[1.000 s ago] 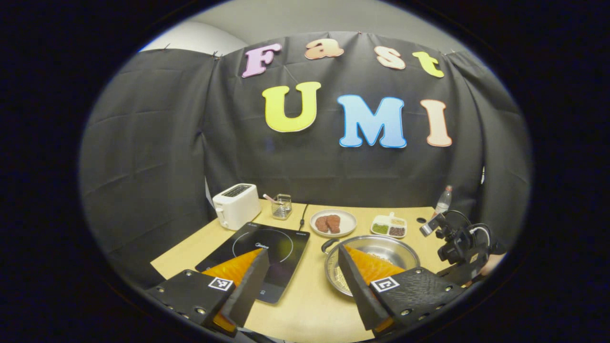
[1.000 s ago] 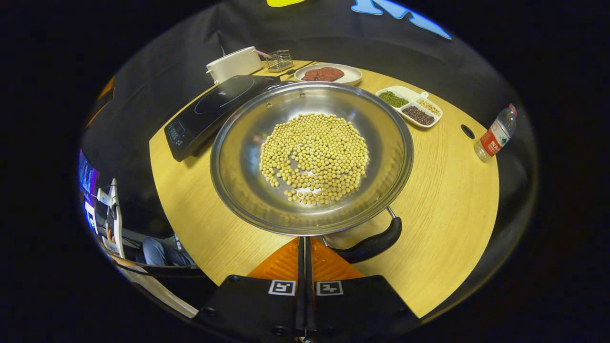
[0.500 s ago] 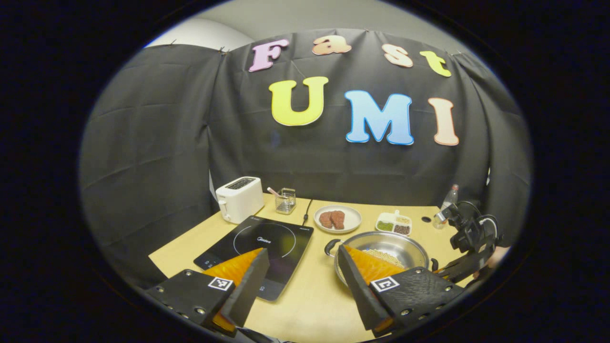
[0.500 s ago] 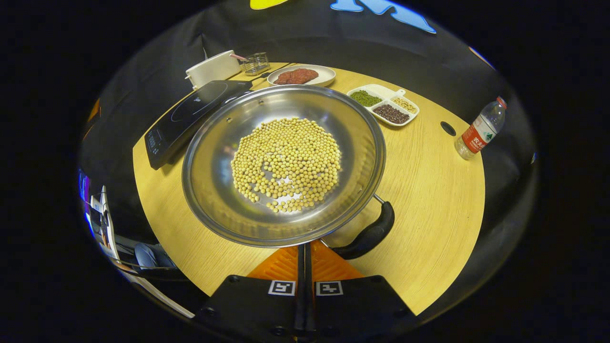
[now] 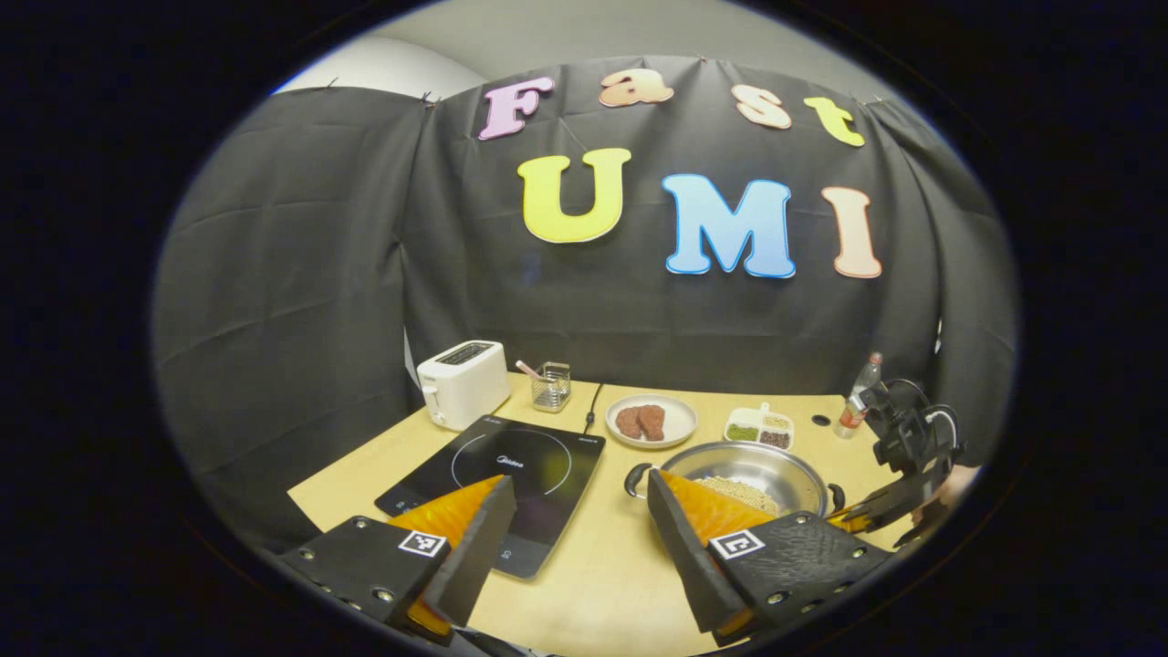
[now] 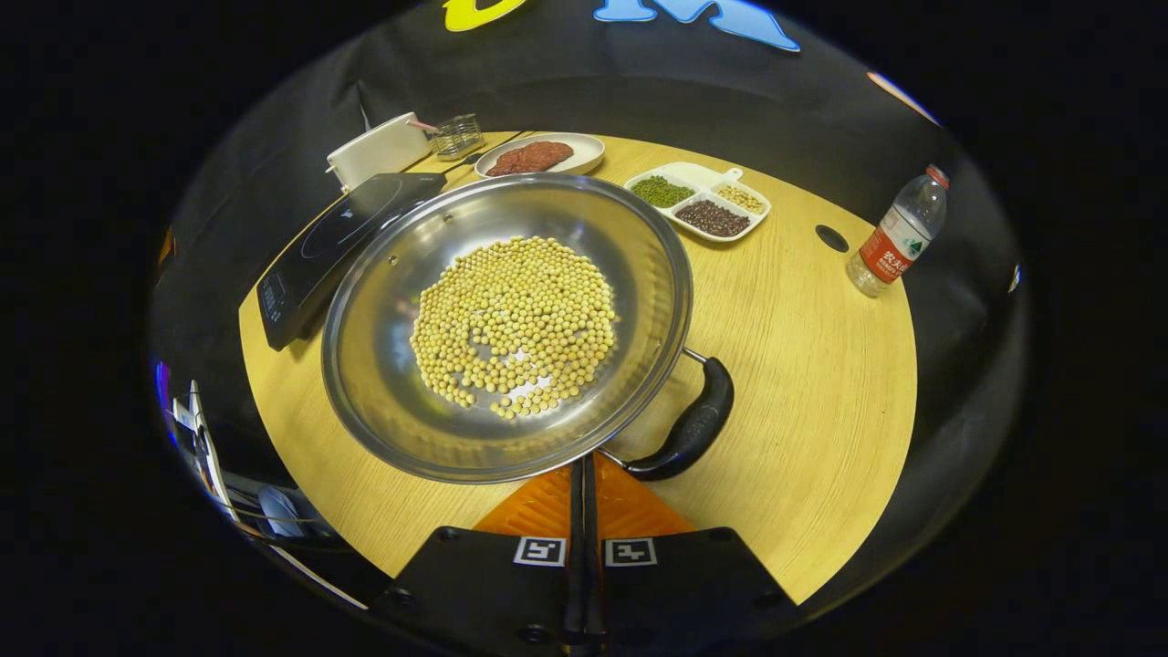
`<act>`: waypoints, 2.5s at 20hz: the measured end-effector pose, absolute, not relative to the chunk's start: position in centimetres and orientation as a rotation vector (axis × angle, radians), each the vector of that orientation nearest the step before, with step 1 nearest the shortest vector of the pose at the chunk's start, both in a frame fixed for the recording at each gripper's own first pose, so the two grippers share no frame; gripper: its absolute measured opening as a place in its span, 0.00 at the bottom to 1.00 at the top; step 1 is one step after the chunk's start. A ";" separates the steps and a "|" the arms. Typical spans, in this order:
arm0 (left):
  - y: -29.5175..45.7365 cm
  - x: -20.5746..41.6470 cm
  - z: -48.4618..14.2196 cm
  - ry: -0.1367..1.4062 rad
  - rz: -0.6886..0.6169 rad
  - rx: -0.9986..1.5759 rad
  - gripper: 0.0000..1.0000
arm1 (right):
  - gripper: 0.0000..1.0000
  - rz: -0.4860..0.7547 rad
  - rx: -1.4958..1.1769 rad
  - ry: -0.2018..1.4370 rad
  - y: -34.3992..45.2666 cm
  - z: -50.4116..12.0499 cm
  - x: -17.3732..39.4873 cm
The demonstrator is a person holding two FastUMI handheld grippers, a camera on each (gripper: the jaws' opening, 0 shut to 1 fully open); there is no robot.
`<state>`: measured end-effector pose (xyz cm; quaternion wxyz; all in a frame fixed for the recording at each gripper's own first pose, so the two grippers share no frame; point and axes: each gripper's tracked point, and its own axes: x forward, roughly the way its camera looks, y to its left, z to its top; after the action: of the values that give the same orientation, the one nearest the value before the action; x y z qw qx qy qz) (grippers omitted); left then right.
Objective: First push the handle of the pot to place it horizontally, then grasp the pot with both hands and set it on the induction cooktop.
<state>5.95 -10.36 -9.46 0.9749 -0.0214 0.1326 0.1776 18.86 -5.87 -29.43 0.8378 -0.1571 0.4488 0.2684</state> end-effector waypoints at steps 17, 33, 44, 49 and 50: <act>-6.9 11.4 -13.3 0.342 0.286 -0.132 0.89 | 0.19 0.379 -0.232 0.897 -8.2 -27.7 21.9; -8.6 26.1 -26.5 0.638 -0.087 -0.328 0.86 | 0.98 0.256 0.270 0.853 -4.5 -25.3 29.4; -11.7 28.8 -34.4 0.807 -0.236 -0.336 0.89 | 0.98 0.275 0.229 0.890 -4.9 -29.6 30.6; -12.5 29.7 -35.4 0.811 -0.263 -0.323 0.80 | 0.76 0.302 0.225 0.906 -3.9 -31.2 30.5; -12.5 30.0 -35.4 0.810 -0.260 -0.318 0.71 | 0.78 0.312 0.233 0.899 -3.6 -31.1 30.4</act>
<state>29.95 -12.49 -35.45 0.8987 -0.1535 0.3912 -0.1256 30.44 -3.57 -31.13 0.8824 0.1120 0.4316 0.1500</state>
